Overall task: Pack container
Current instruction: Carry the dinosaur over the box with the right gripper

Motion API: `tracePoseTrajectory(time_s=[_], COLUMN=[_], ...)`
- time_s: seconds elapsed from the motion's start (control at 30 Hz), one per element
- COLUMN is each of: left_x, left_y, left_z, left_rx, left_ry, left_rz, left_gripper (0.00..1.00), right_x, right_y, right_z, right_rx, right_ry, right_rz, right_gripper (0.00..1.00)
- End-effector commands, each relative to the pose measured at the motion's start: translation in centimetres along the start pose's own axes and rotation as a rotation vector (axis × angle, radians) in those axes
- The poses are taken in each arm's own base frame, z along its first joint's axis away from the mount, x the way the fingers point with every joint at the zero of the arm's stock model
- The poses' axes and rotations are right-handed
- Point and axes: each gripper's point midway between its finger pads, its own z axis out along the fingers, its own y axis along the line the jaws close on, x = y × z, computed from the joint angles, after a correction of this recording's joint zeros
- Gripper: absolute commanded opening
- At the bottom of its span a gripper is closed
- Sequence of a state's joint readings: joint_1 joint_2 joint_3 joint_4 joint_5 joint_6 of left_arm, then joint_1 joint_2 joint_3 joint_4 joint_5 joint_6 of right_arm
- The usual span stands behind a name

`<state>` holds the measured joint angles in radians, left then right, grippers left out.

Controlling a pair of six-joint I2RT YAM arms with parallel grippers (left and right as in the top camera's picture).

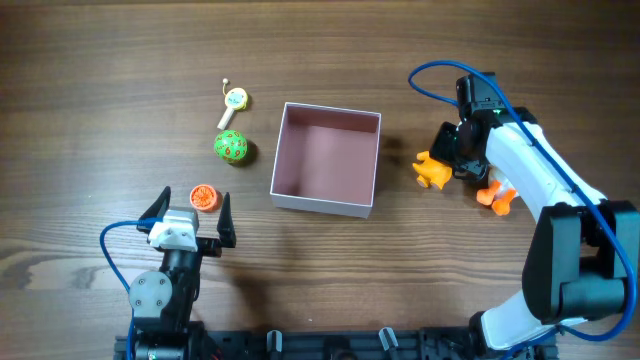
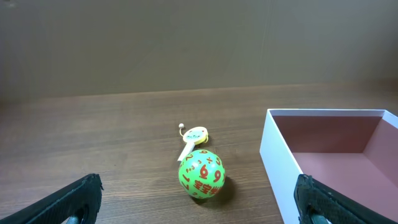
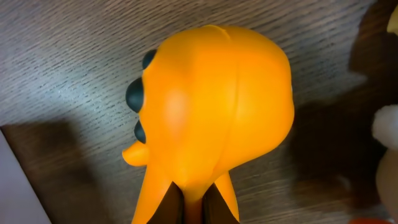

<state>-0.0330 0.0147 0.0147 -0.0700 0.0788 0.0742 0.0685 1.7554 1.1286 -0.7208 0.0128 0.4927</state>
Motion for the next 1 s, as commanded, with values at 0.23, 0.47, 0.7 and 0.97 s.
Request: tracePoseTrajectory(time_s=[0.23, 0.47, 0.7, 0.97], left_x=[0.2, 0.2, 0.2, 0.2], left_y=[-0.1, -0.1, -0.1, -0.1], left_z=[0.0, 0.0, 0.0, 0.0], left_rx=[0.002, 0.002, 0.002, 0.003], left_ry=[0.000, 0.000, 0.000, 0.000], left_rz=[0.020, 0.020, 0.020, 0.020], left_gripper=[1.00, 1.00, 1.00, 1.00], right_x=[-1.1, 6.1, 10.6, 11.2], right_y=[7.7, 13.8, 19.4, 18.3], right_z=[-17.3, -24.6, -16.1, -8.8], right_rx=[-0.219, -0.423, -0.320, -0.109], right_ry=[-0.312, -0.407, -0.231, -0.126], right_rz=[-0.315, -0.408, -0.540, -0.583], right_gripper=[0.04, 0.04, 0.04, 0.04])
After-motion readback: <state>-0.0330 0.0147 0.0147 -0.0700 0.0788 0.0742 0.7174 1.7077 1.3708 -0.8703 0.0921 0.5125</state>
